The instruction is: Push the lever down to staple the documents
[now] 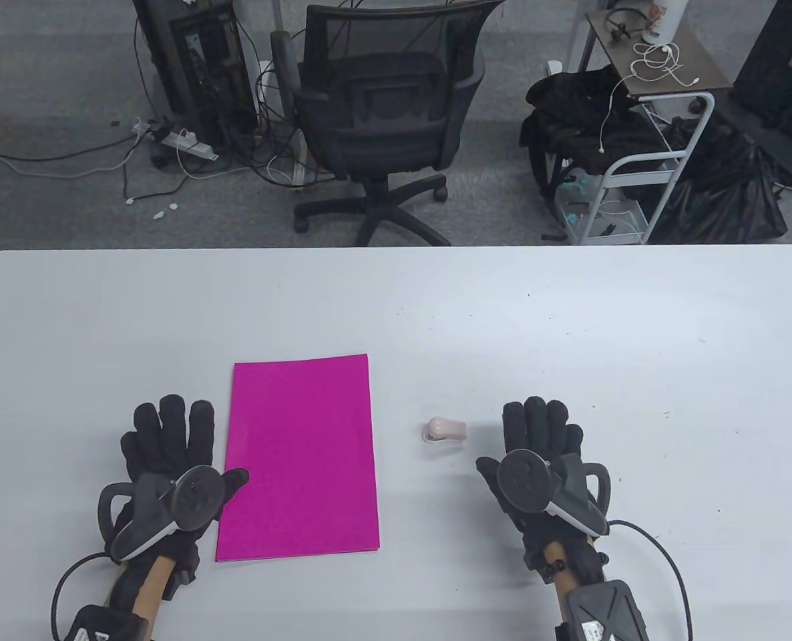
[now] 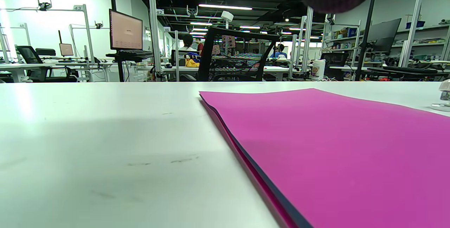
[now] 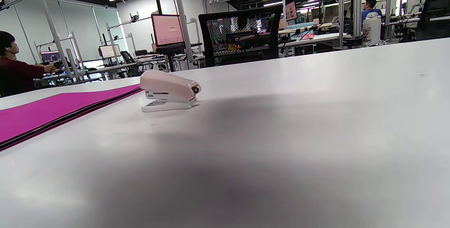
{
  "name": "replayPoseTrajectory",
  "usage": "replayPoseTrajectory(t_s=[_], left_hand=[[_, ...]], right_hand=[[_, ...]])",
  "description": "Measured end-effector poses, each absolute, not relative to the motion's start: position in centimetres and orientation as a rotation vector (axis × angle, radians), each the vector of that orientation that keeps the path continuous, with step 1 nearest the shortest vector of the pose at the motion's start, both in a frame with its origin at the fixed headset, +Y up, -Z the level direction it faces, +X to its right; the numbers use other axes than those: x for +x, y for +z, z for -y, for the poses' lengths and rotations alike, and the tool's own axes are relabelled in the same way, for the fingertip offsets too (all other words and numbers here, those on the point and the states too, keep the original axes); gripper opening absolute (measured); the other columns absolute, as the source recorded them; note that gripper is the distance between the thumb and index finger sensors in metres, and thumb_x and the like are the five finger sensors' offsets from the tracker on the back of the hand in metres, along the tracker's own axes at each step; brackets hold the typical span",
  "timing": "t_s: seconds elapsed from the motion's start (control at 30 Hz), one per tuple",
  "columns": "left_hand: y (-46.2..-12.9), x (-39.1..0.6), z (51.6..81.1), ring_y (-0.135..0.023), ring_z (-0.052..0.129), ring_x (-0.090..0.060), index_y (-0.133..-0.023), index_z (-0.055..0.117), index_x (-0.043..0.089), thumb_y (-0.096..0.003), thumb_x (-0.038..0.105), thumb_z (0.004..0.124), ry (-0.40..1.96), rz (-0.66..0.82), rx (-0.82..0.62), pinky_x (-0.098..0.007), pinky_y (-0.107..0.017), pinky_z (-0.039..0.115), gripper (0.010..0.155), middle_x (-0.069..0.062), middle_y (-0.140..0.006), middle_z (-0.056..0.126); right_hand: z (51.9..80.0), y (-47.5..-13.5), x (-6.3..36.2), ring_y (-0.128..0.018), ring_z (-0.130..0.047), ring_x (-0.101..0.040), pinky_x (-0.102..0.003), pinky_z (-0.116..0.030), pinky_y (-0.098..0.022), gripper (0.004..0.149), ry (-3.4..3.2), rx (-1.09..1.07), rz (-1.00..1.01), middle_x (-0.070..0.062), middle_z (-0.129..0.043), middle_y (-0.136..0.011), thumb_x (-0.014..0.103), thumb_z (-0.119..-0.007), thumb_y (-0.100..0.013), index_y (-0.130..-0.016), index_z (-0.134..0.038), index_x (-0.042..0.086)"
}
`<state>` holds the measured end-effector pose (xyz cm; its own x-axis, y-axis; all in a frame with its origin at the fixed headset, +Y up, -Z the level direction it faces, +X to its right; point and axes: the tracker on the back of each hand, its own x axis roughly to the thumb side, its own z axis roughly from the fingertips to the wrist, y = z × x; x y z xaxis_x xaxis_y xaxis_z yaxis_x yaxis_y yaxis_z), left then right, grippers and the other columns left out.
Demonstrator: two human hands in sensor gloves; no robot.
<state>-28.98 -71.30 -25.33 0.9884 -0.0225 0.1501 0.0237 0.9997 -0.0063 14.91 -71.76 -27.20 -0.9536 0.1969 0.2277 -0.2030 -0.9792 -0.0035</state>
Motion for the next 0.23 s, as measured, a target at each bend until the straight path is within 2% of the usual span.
replayPoseTrajectory(t_s=[0.23], left_hand=[[-25.49,-28.87,71.62,-0.103,0.009,-0.070,-0.114,0.000,0.007,-0.0512,0.054,0.067,-0.024,0.144,-0.023,-0.082,-0.067,0.026,0.103,-0.039,-0.119,0.003]], right_hand=[[71.75,-27.24,14.88,-0.095,-0.021,-0.072,-0.079,-0.032,-0.066,0.085,2.915,0.340,0.044,-0.045,-0.016,-0.107,0.047,-0.055,-0.056,-0.111,-0.020,-0.009]])
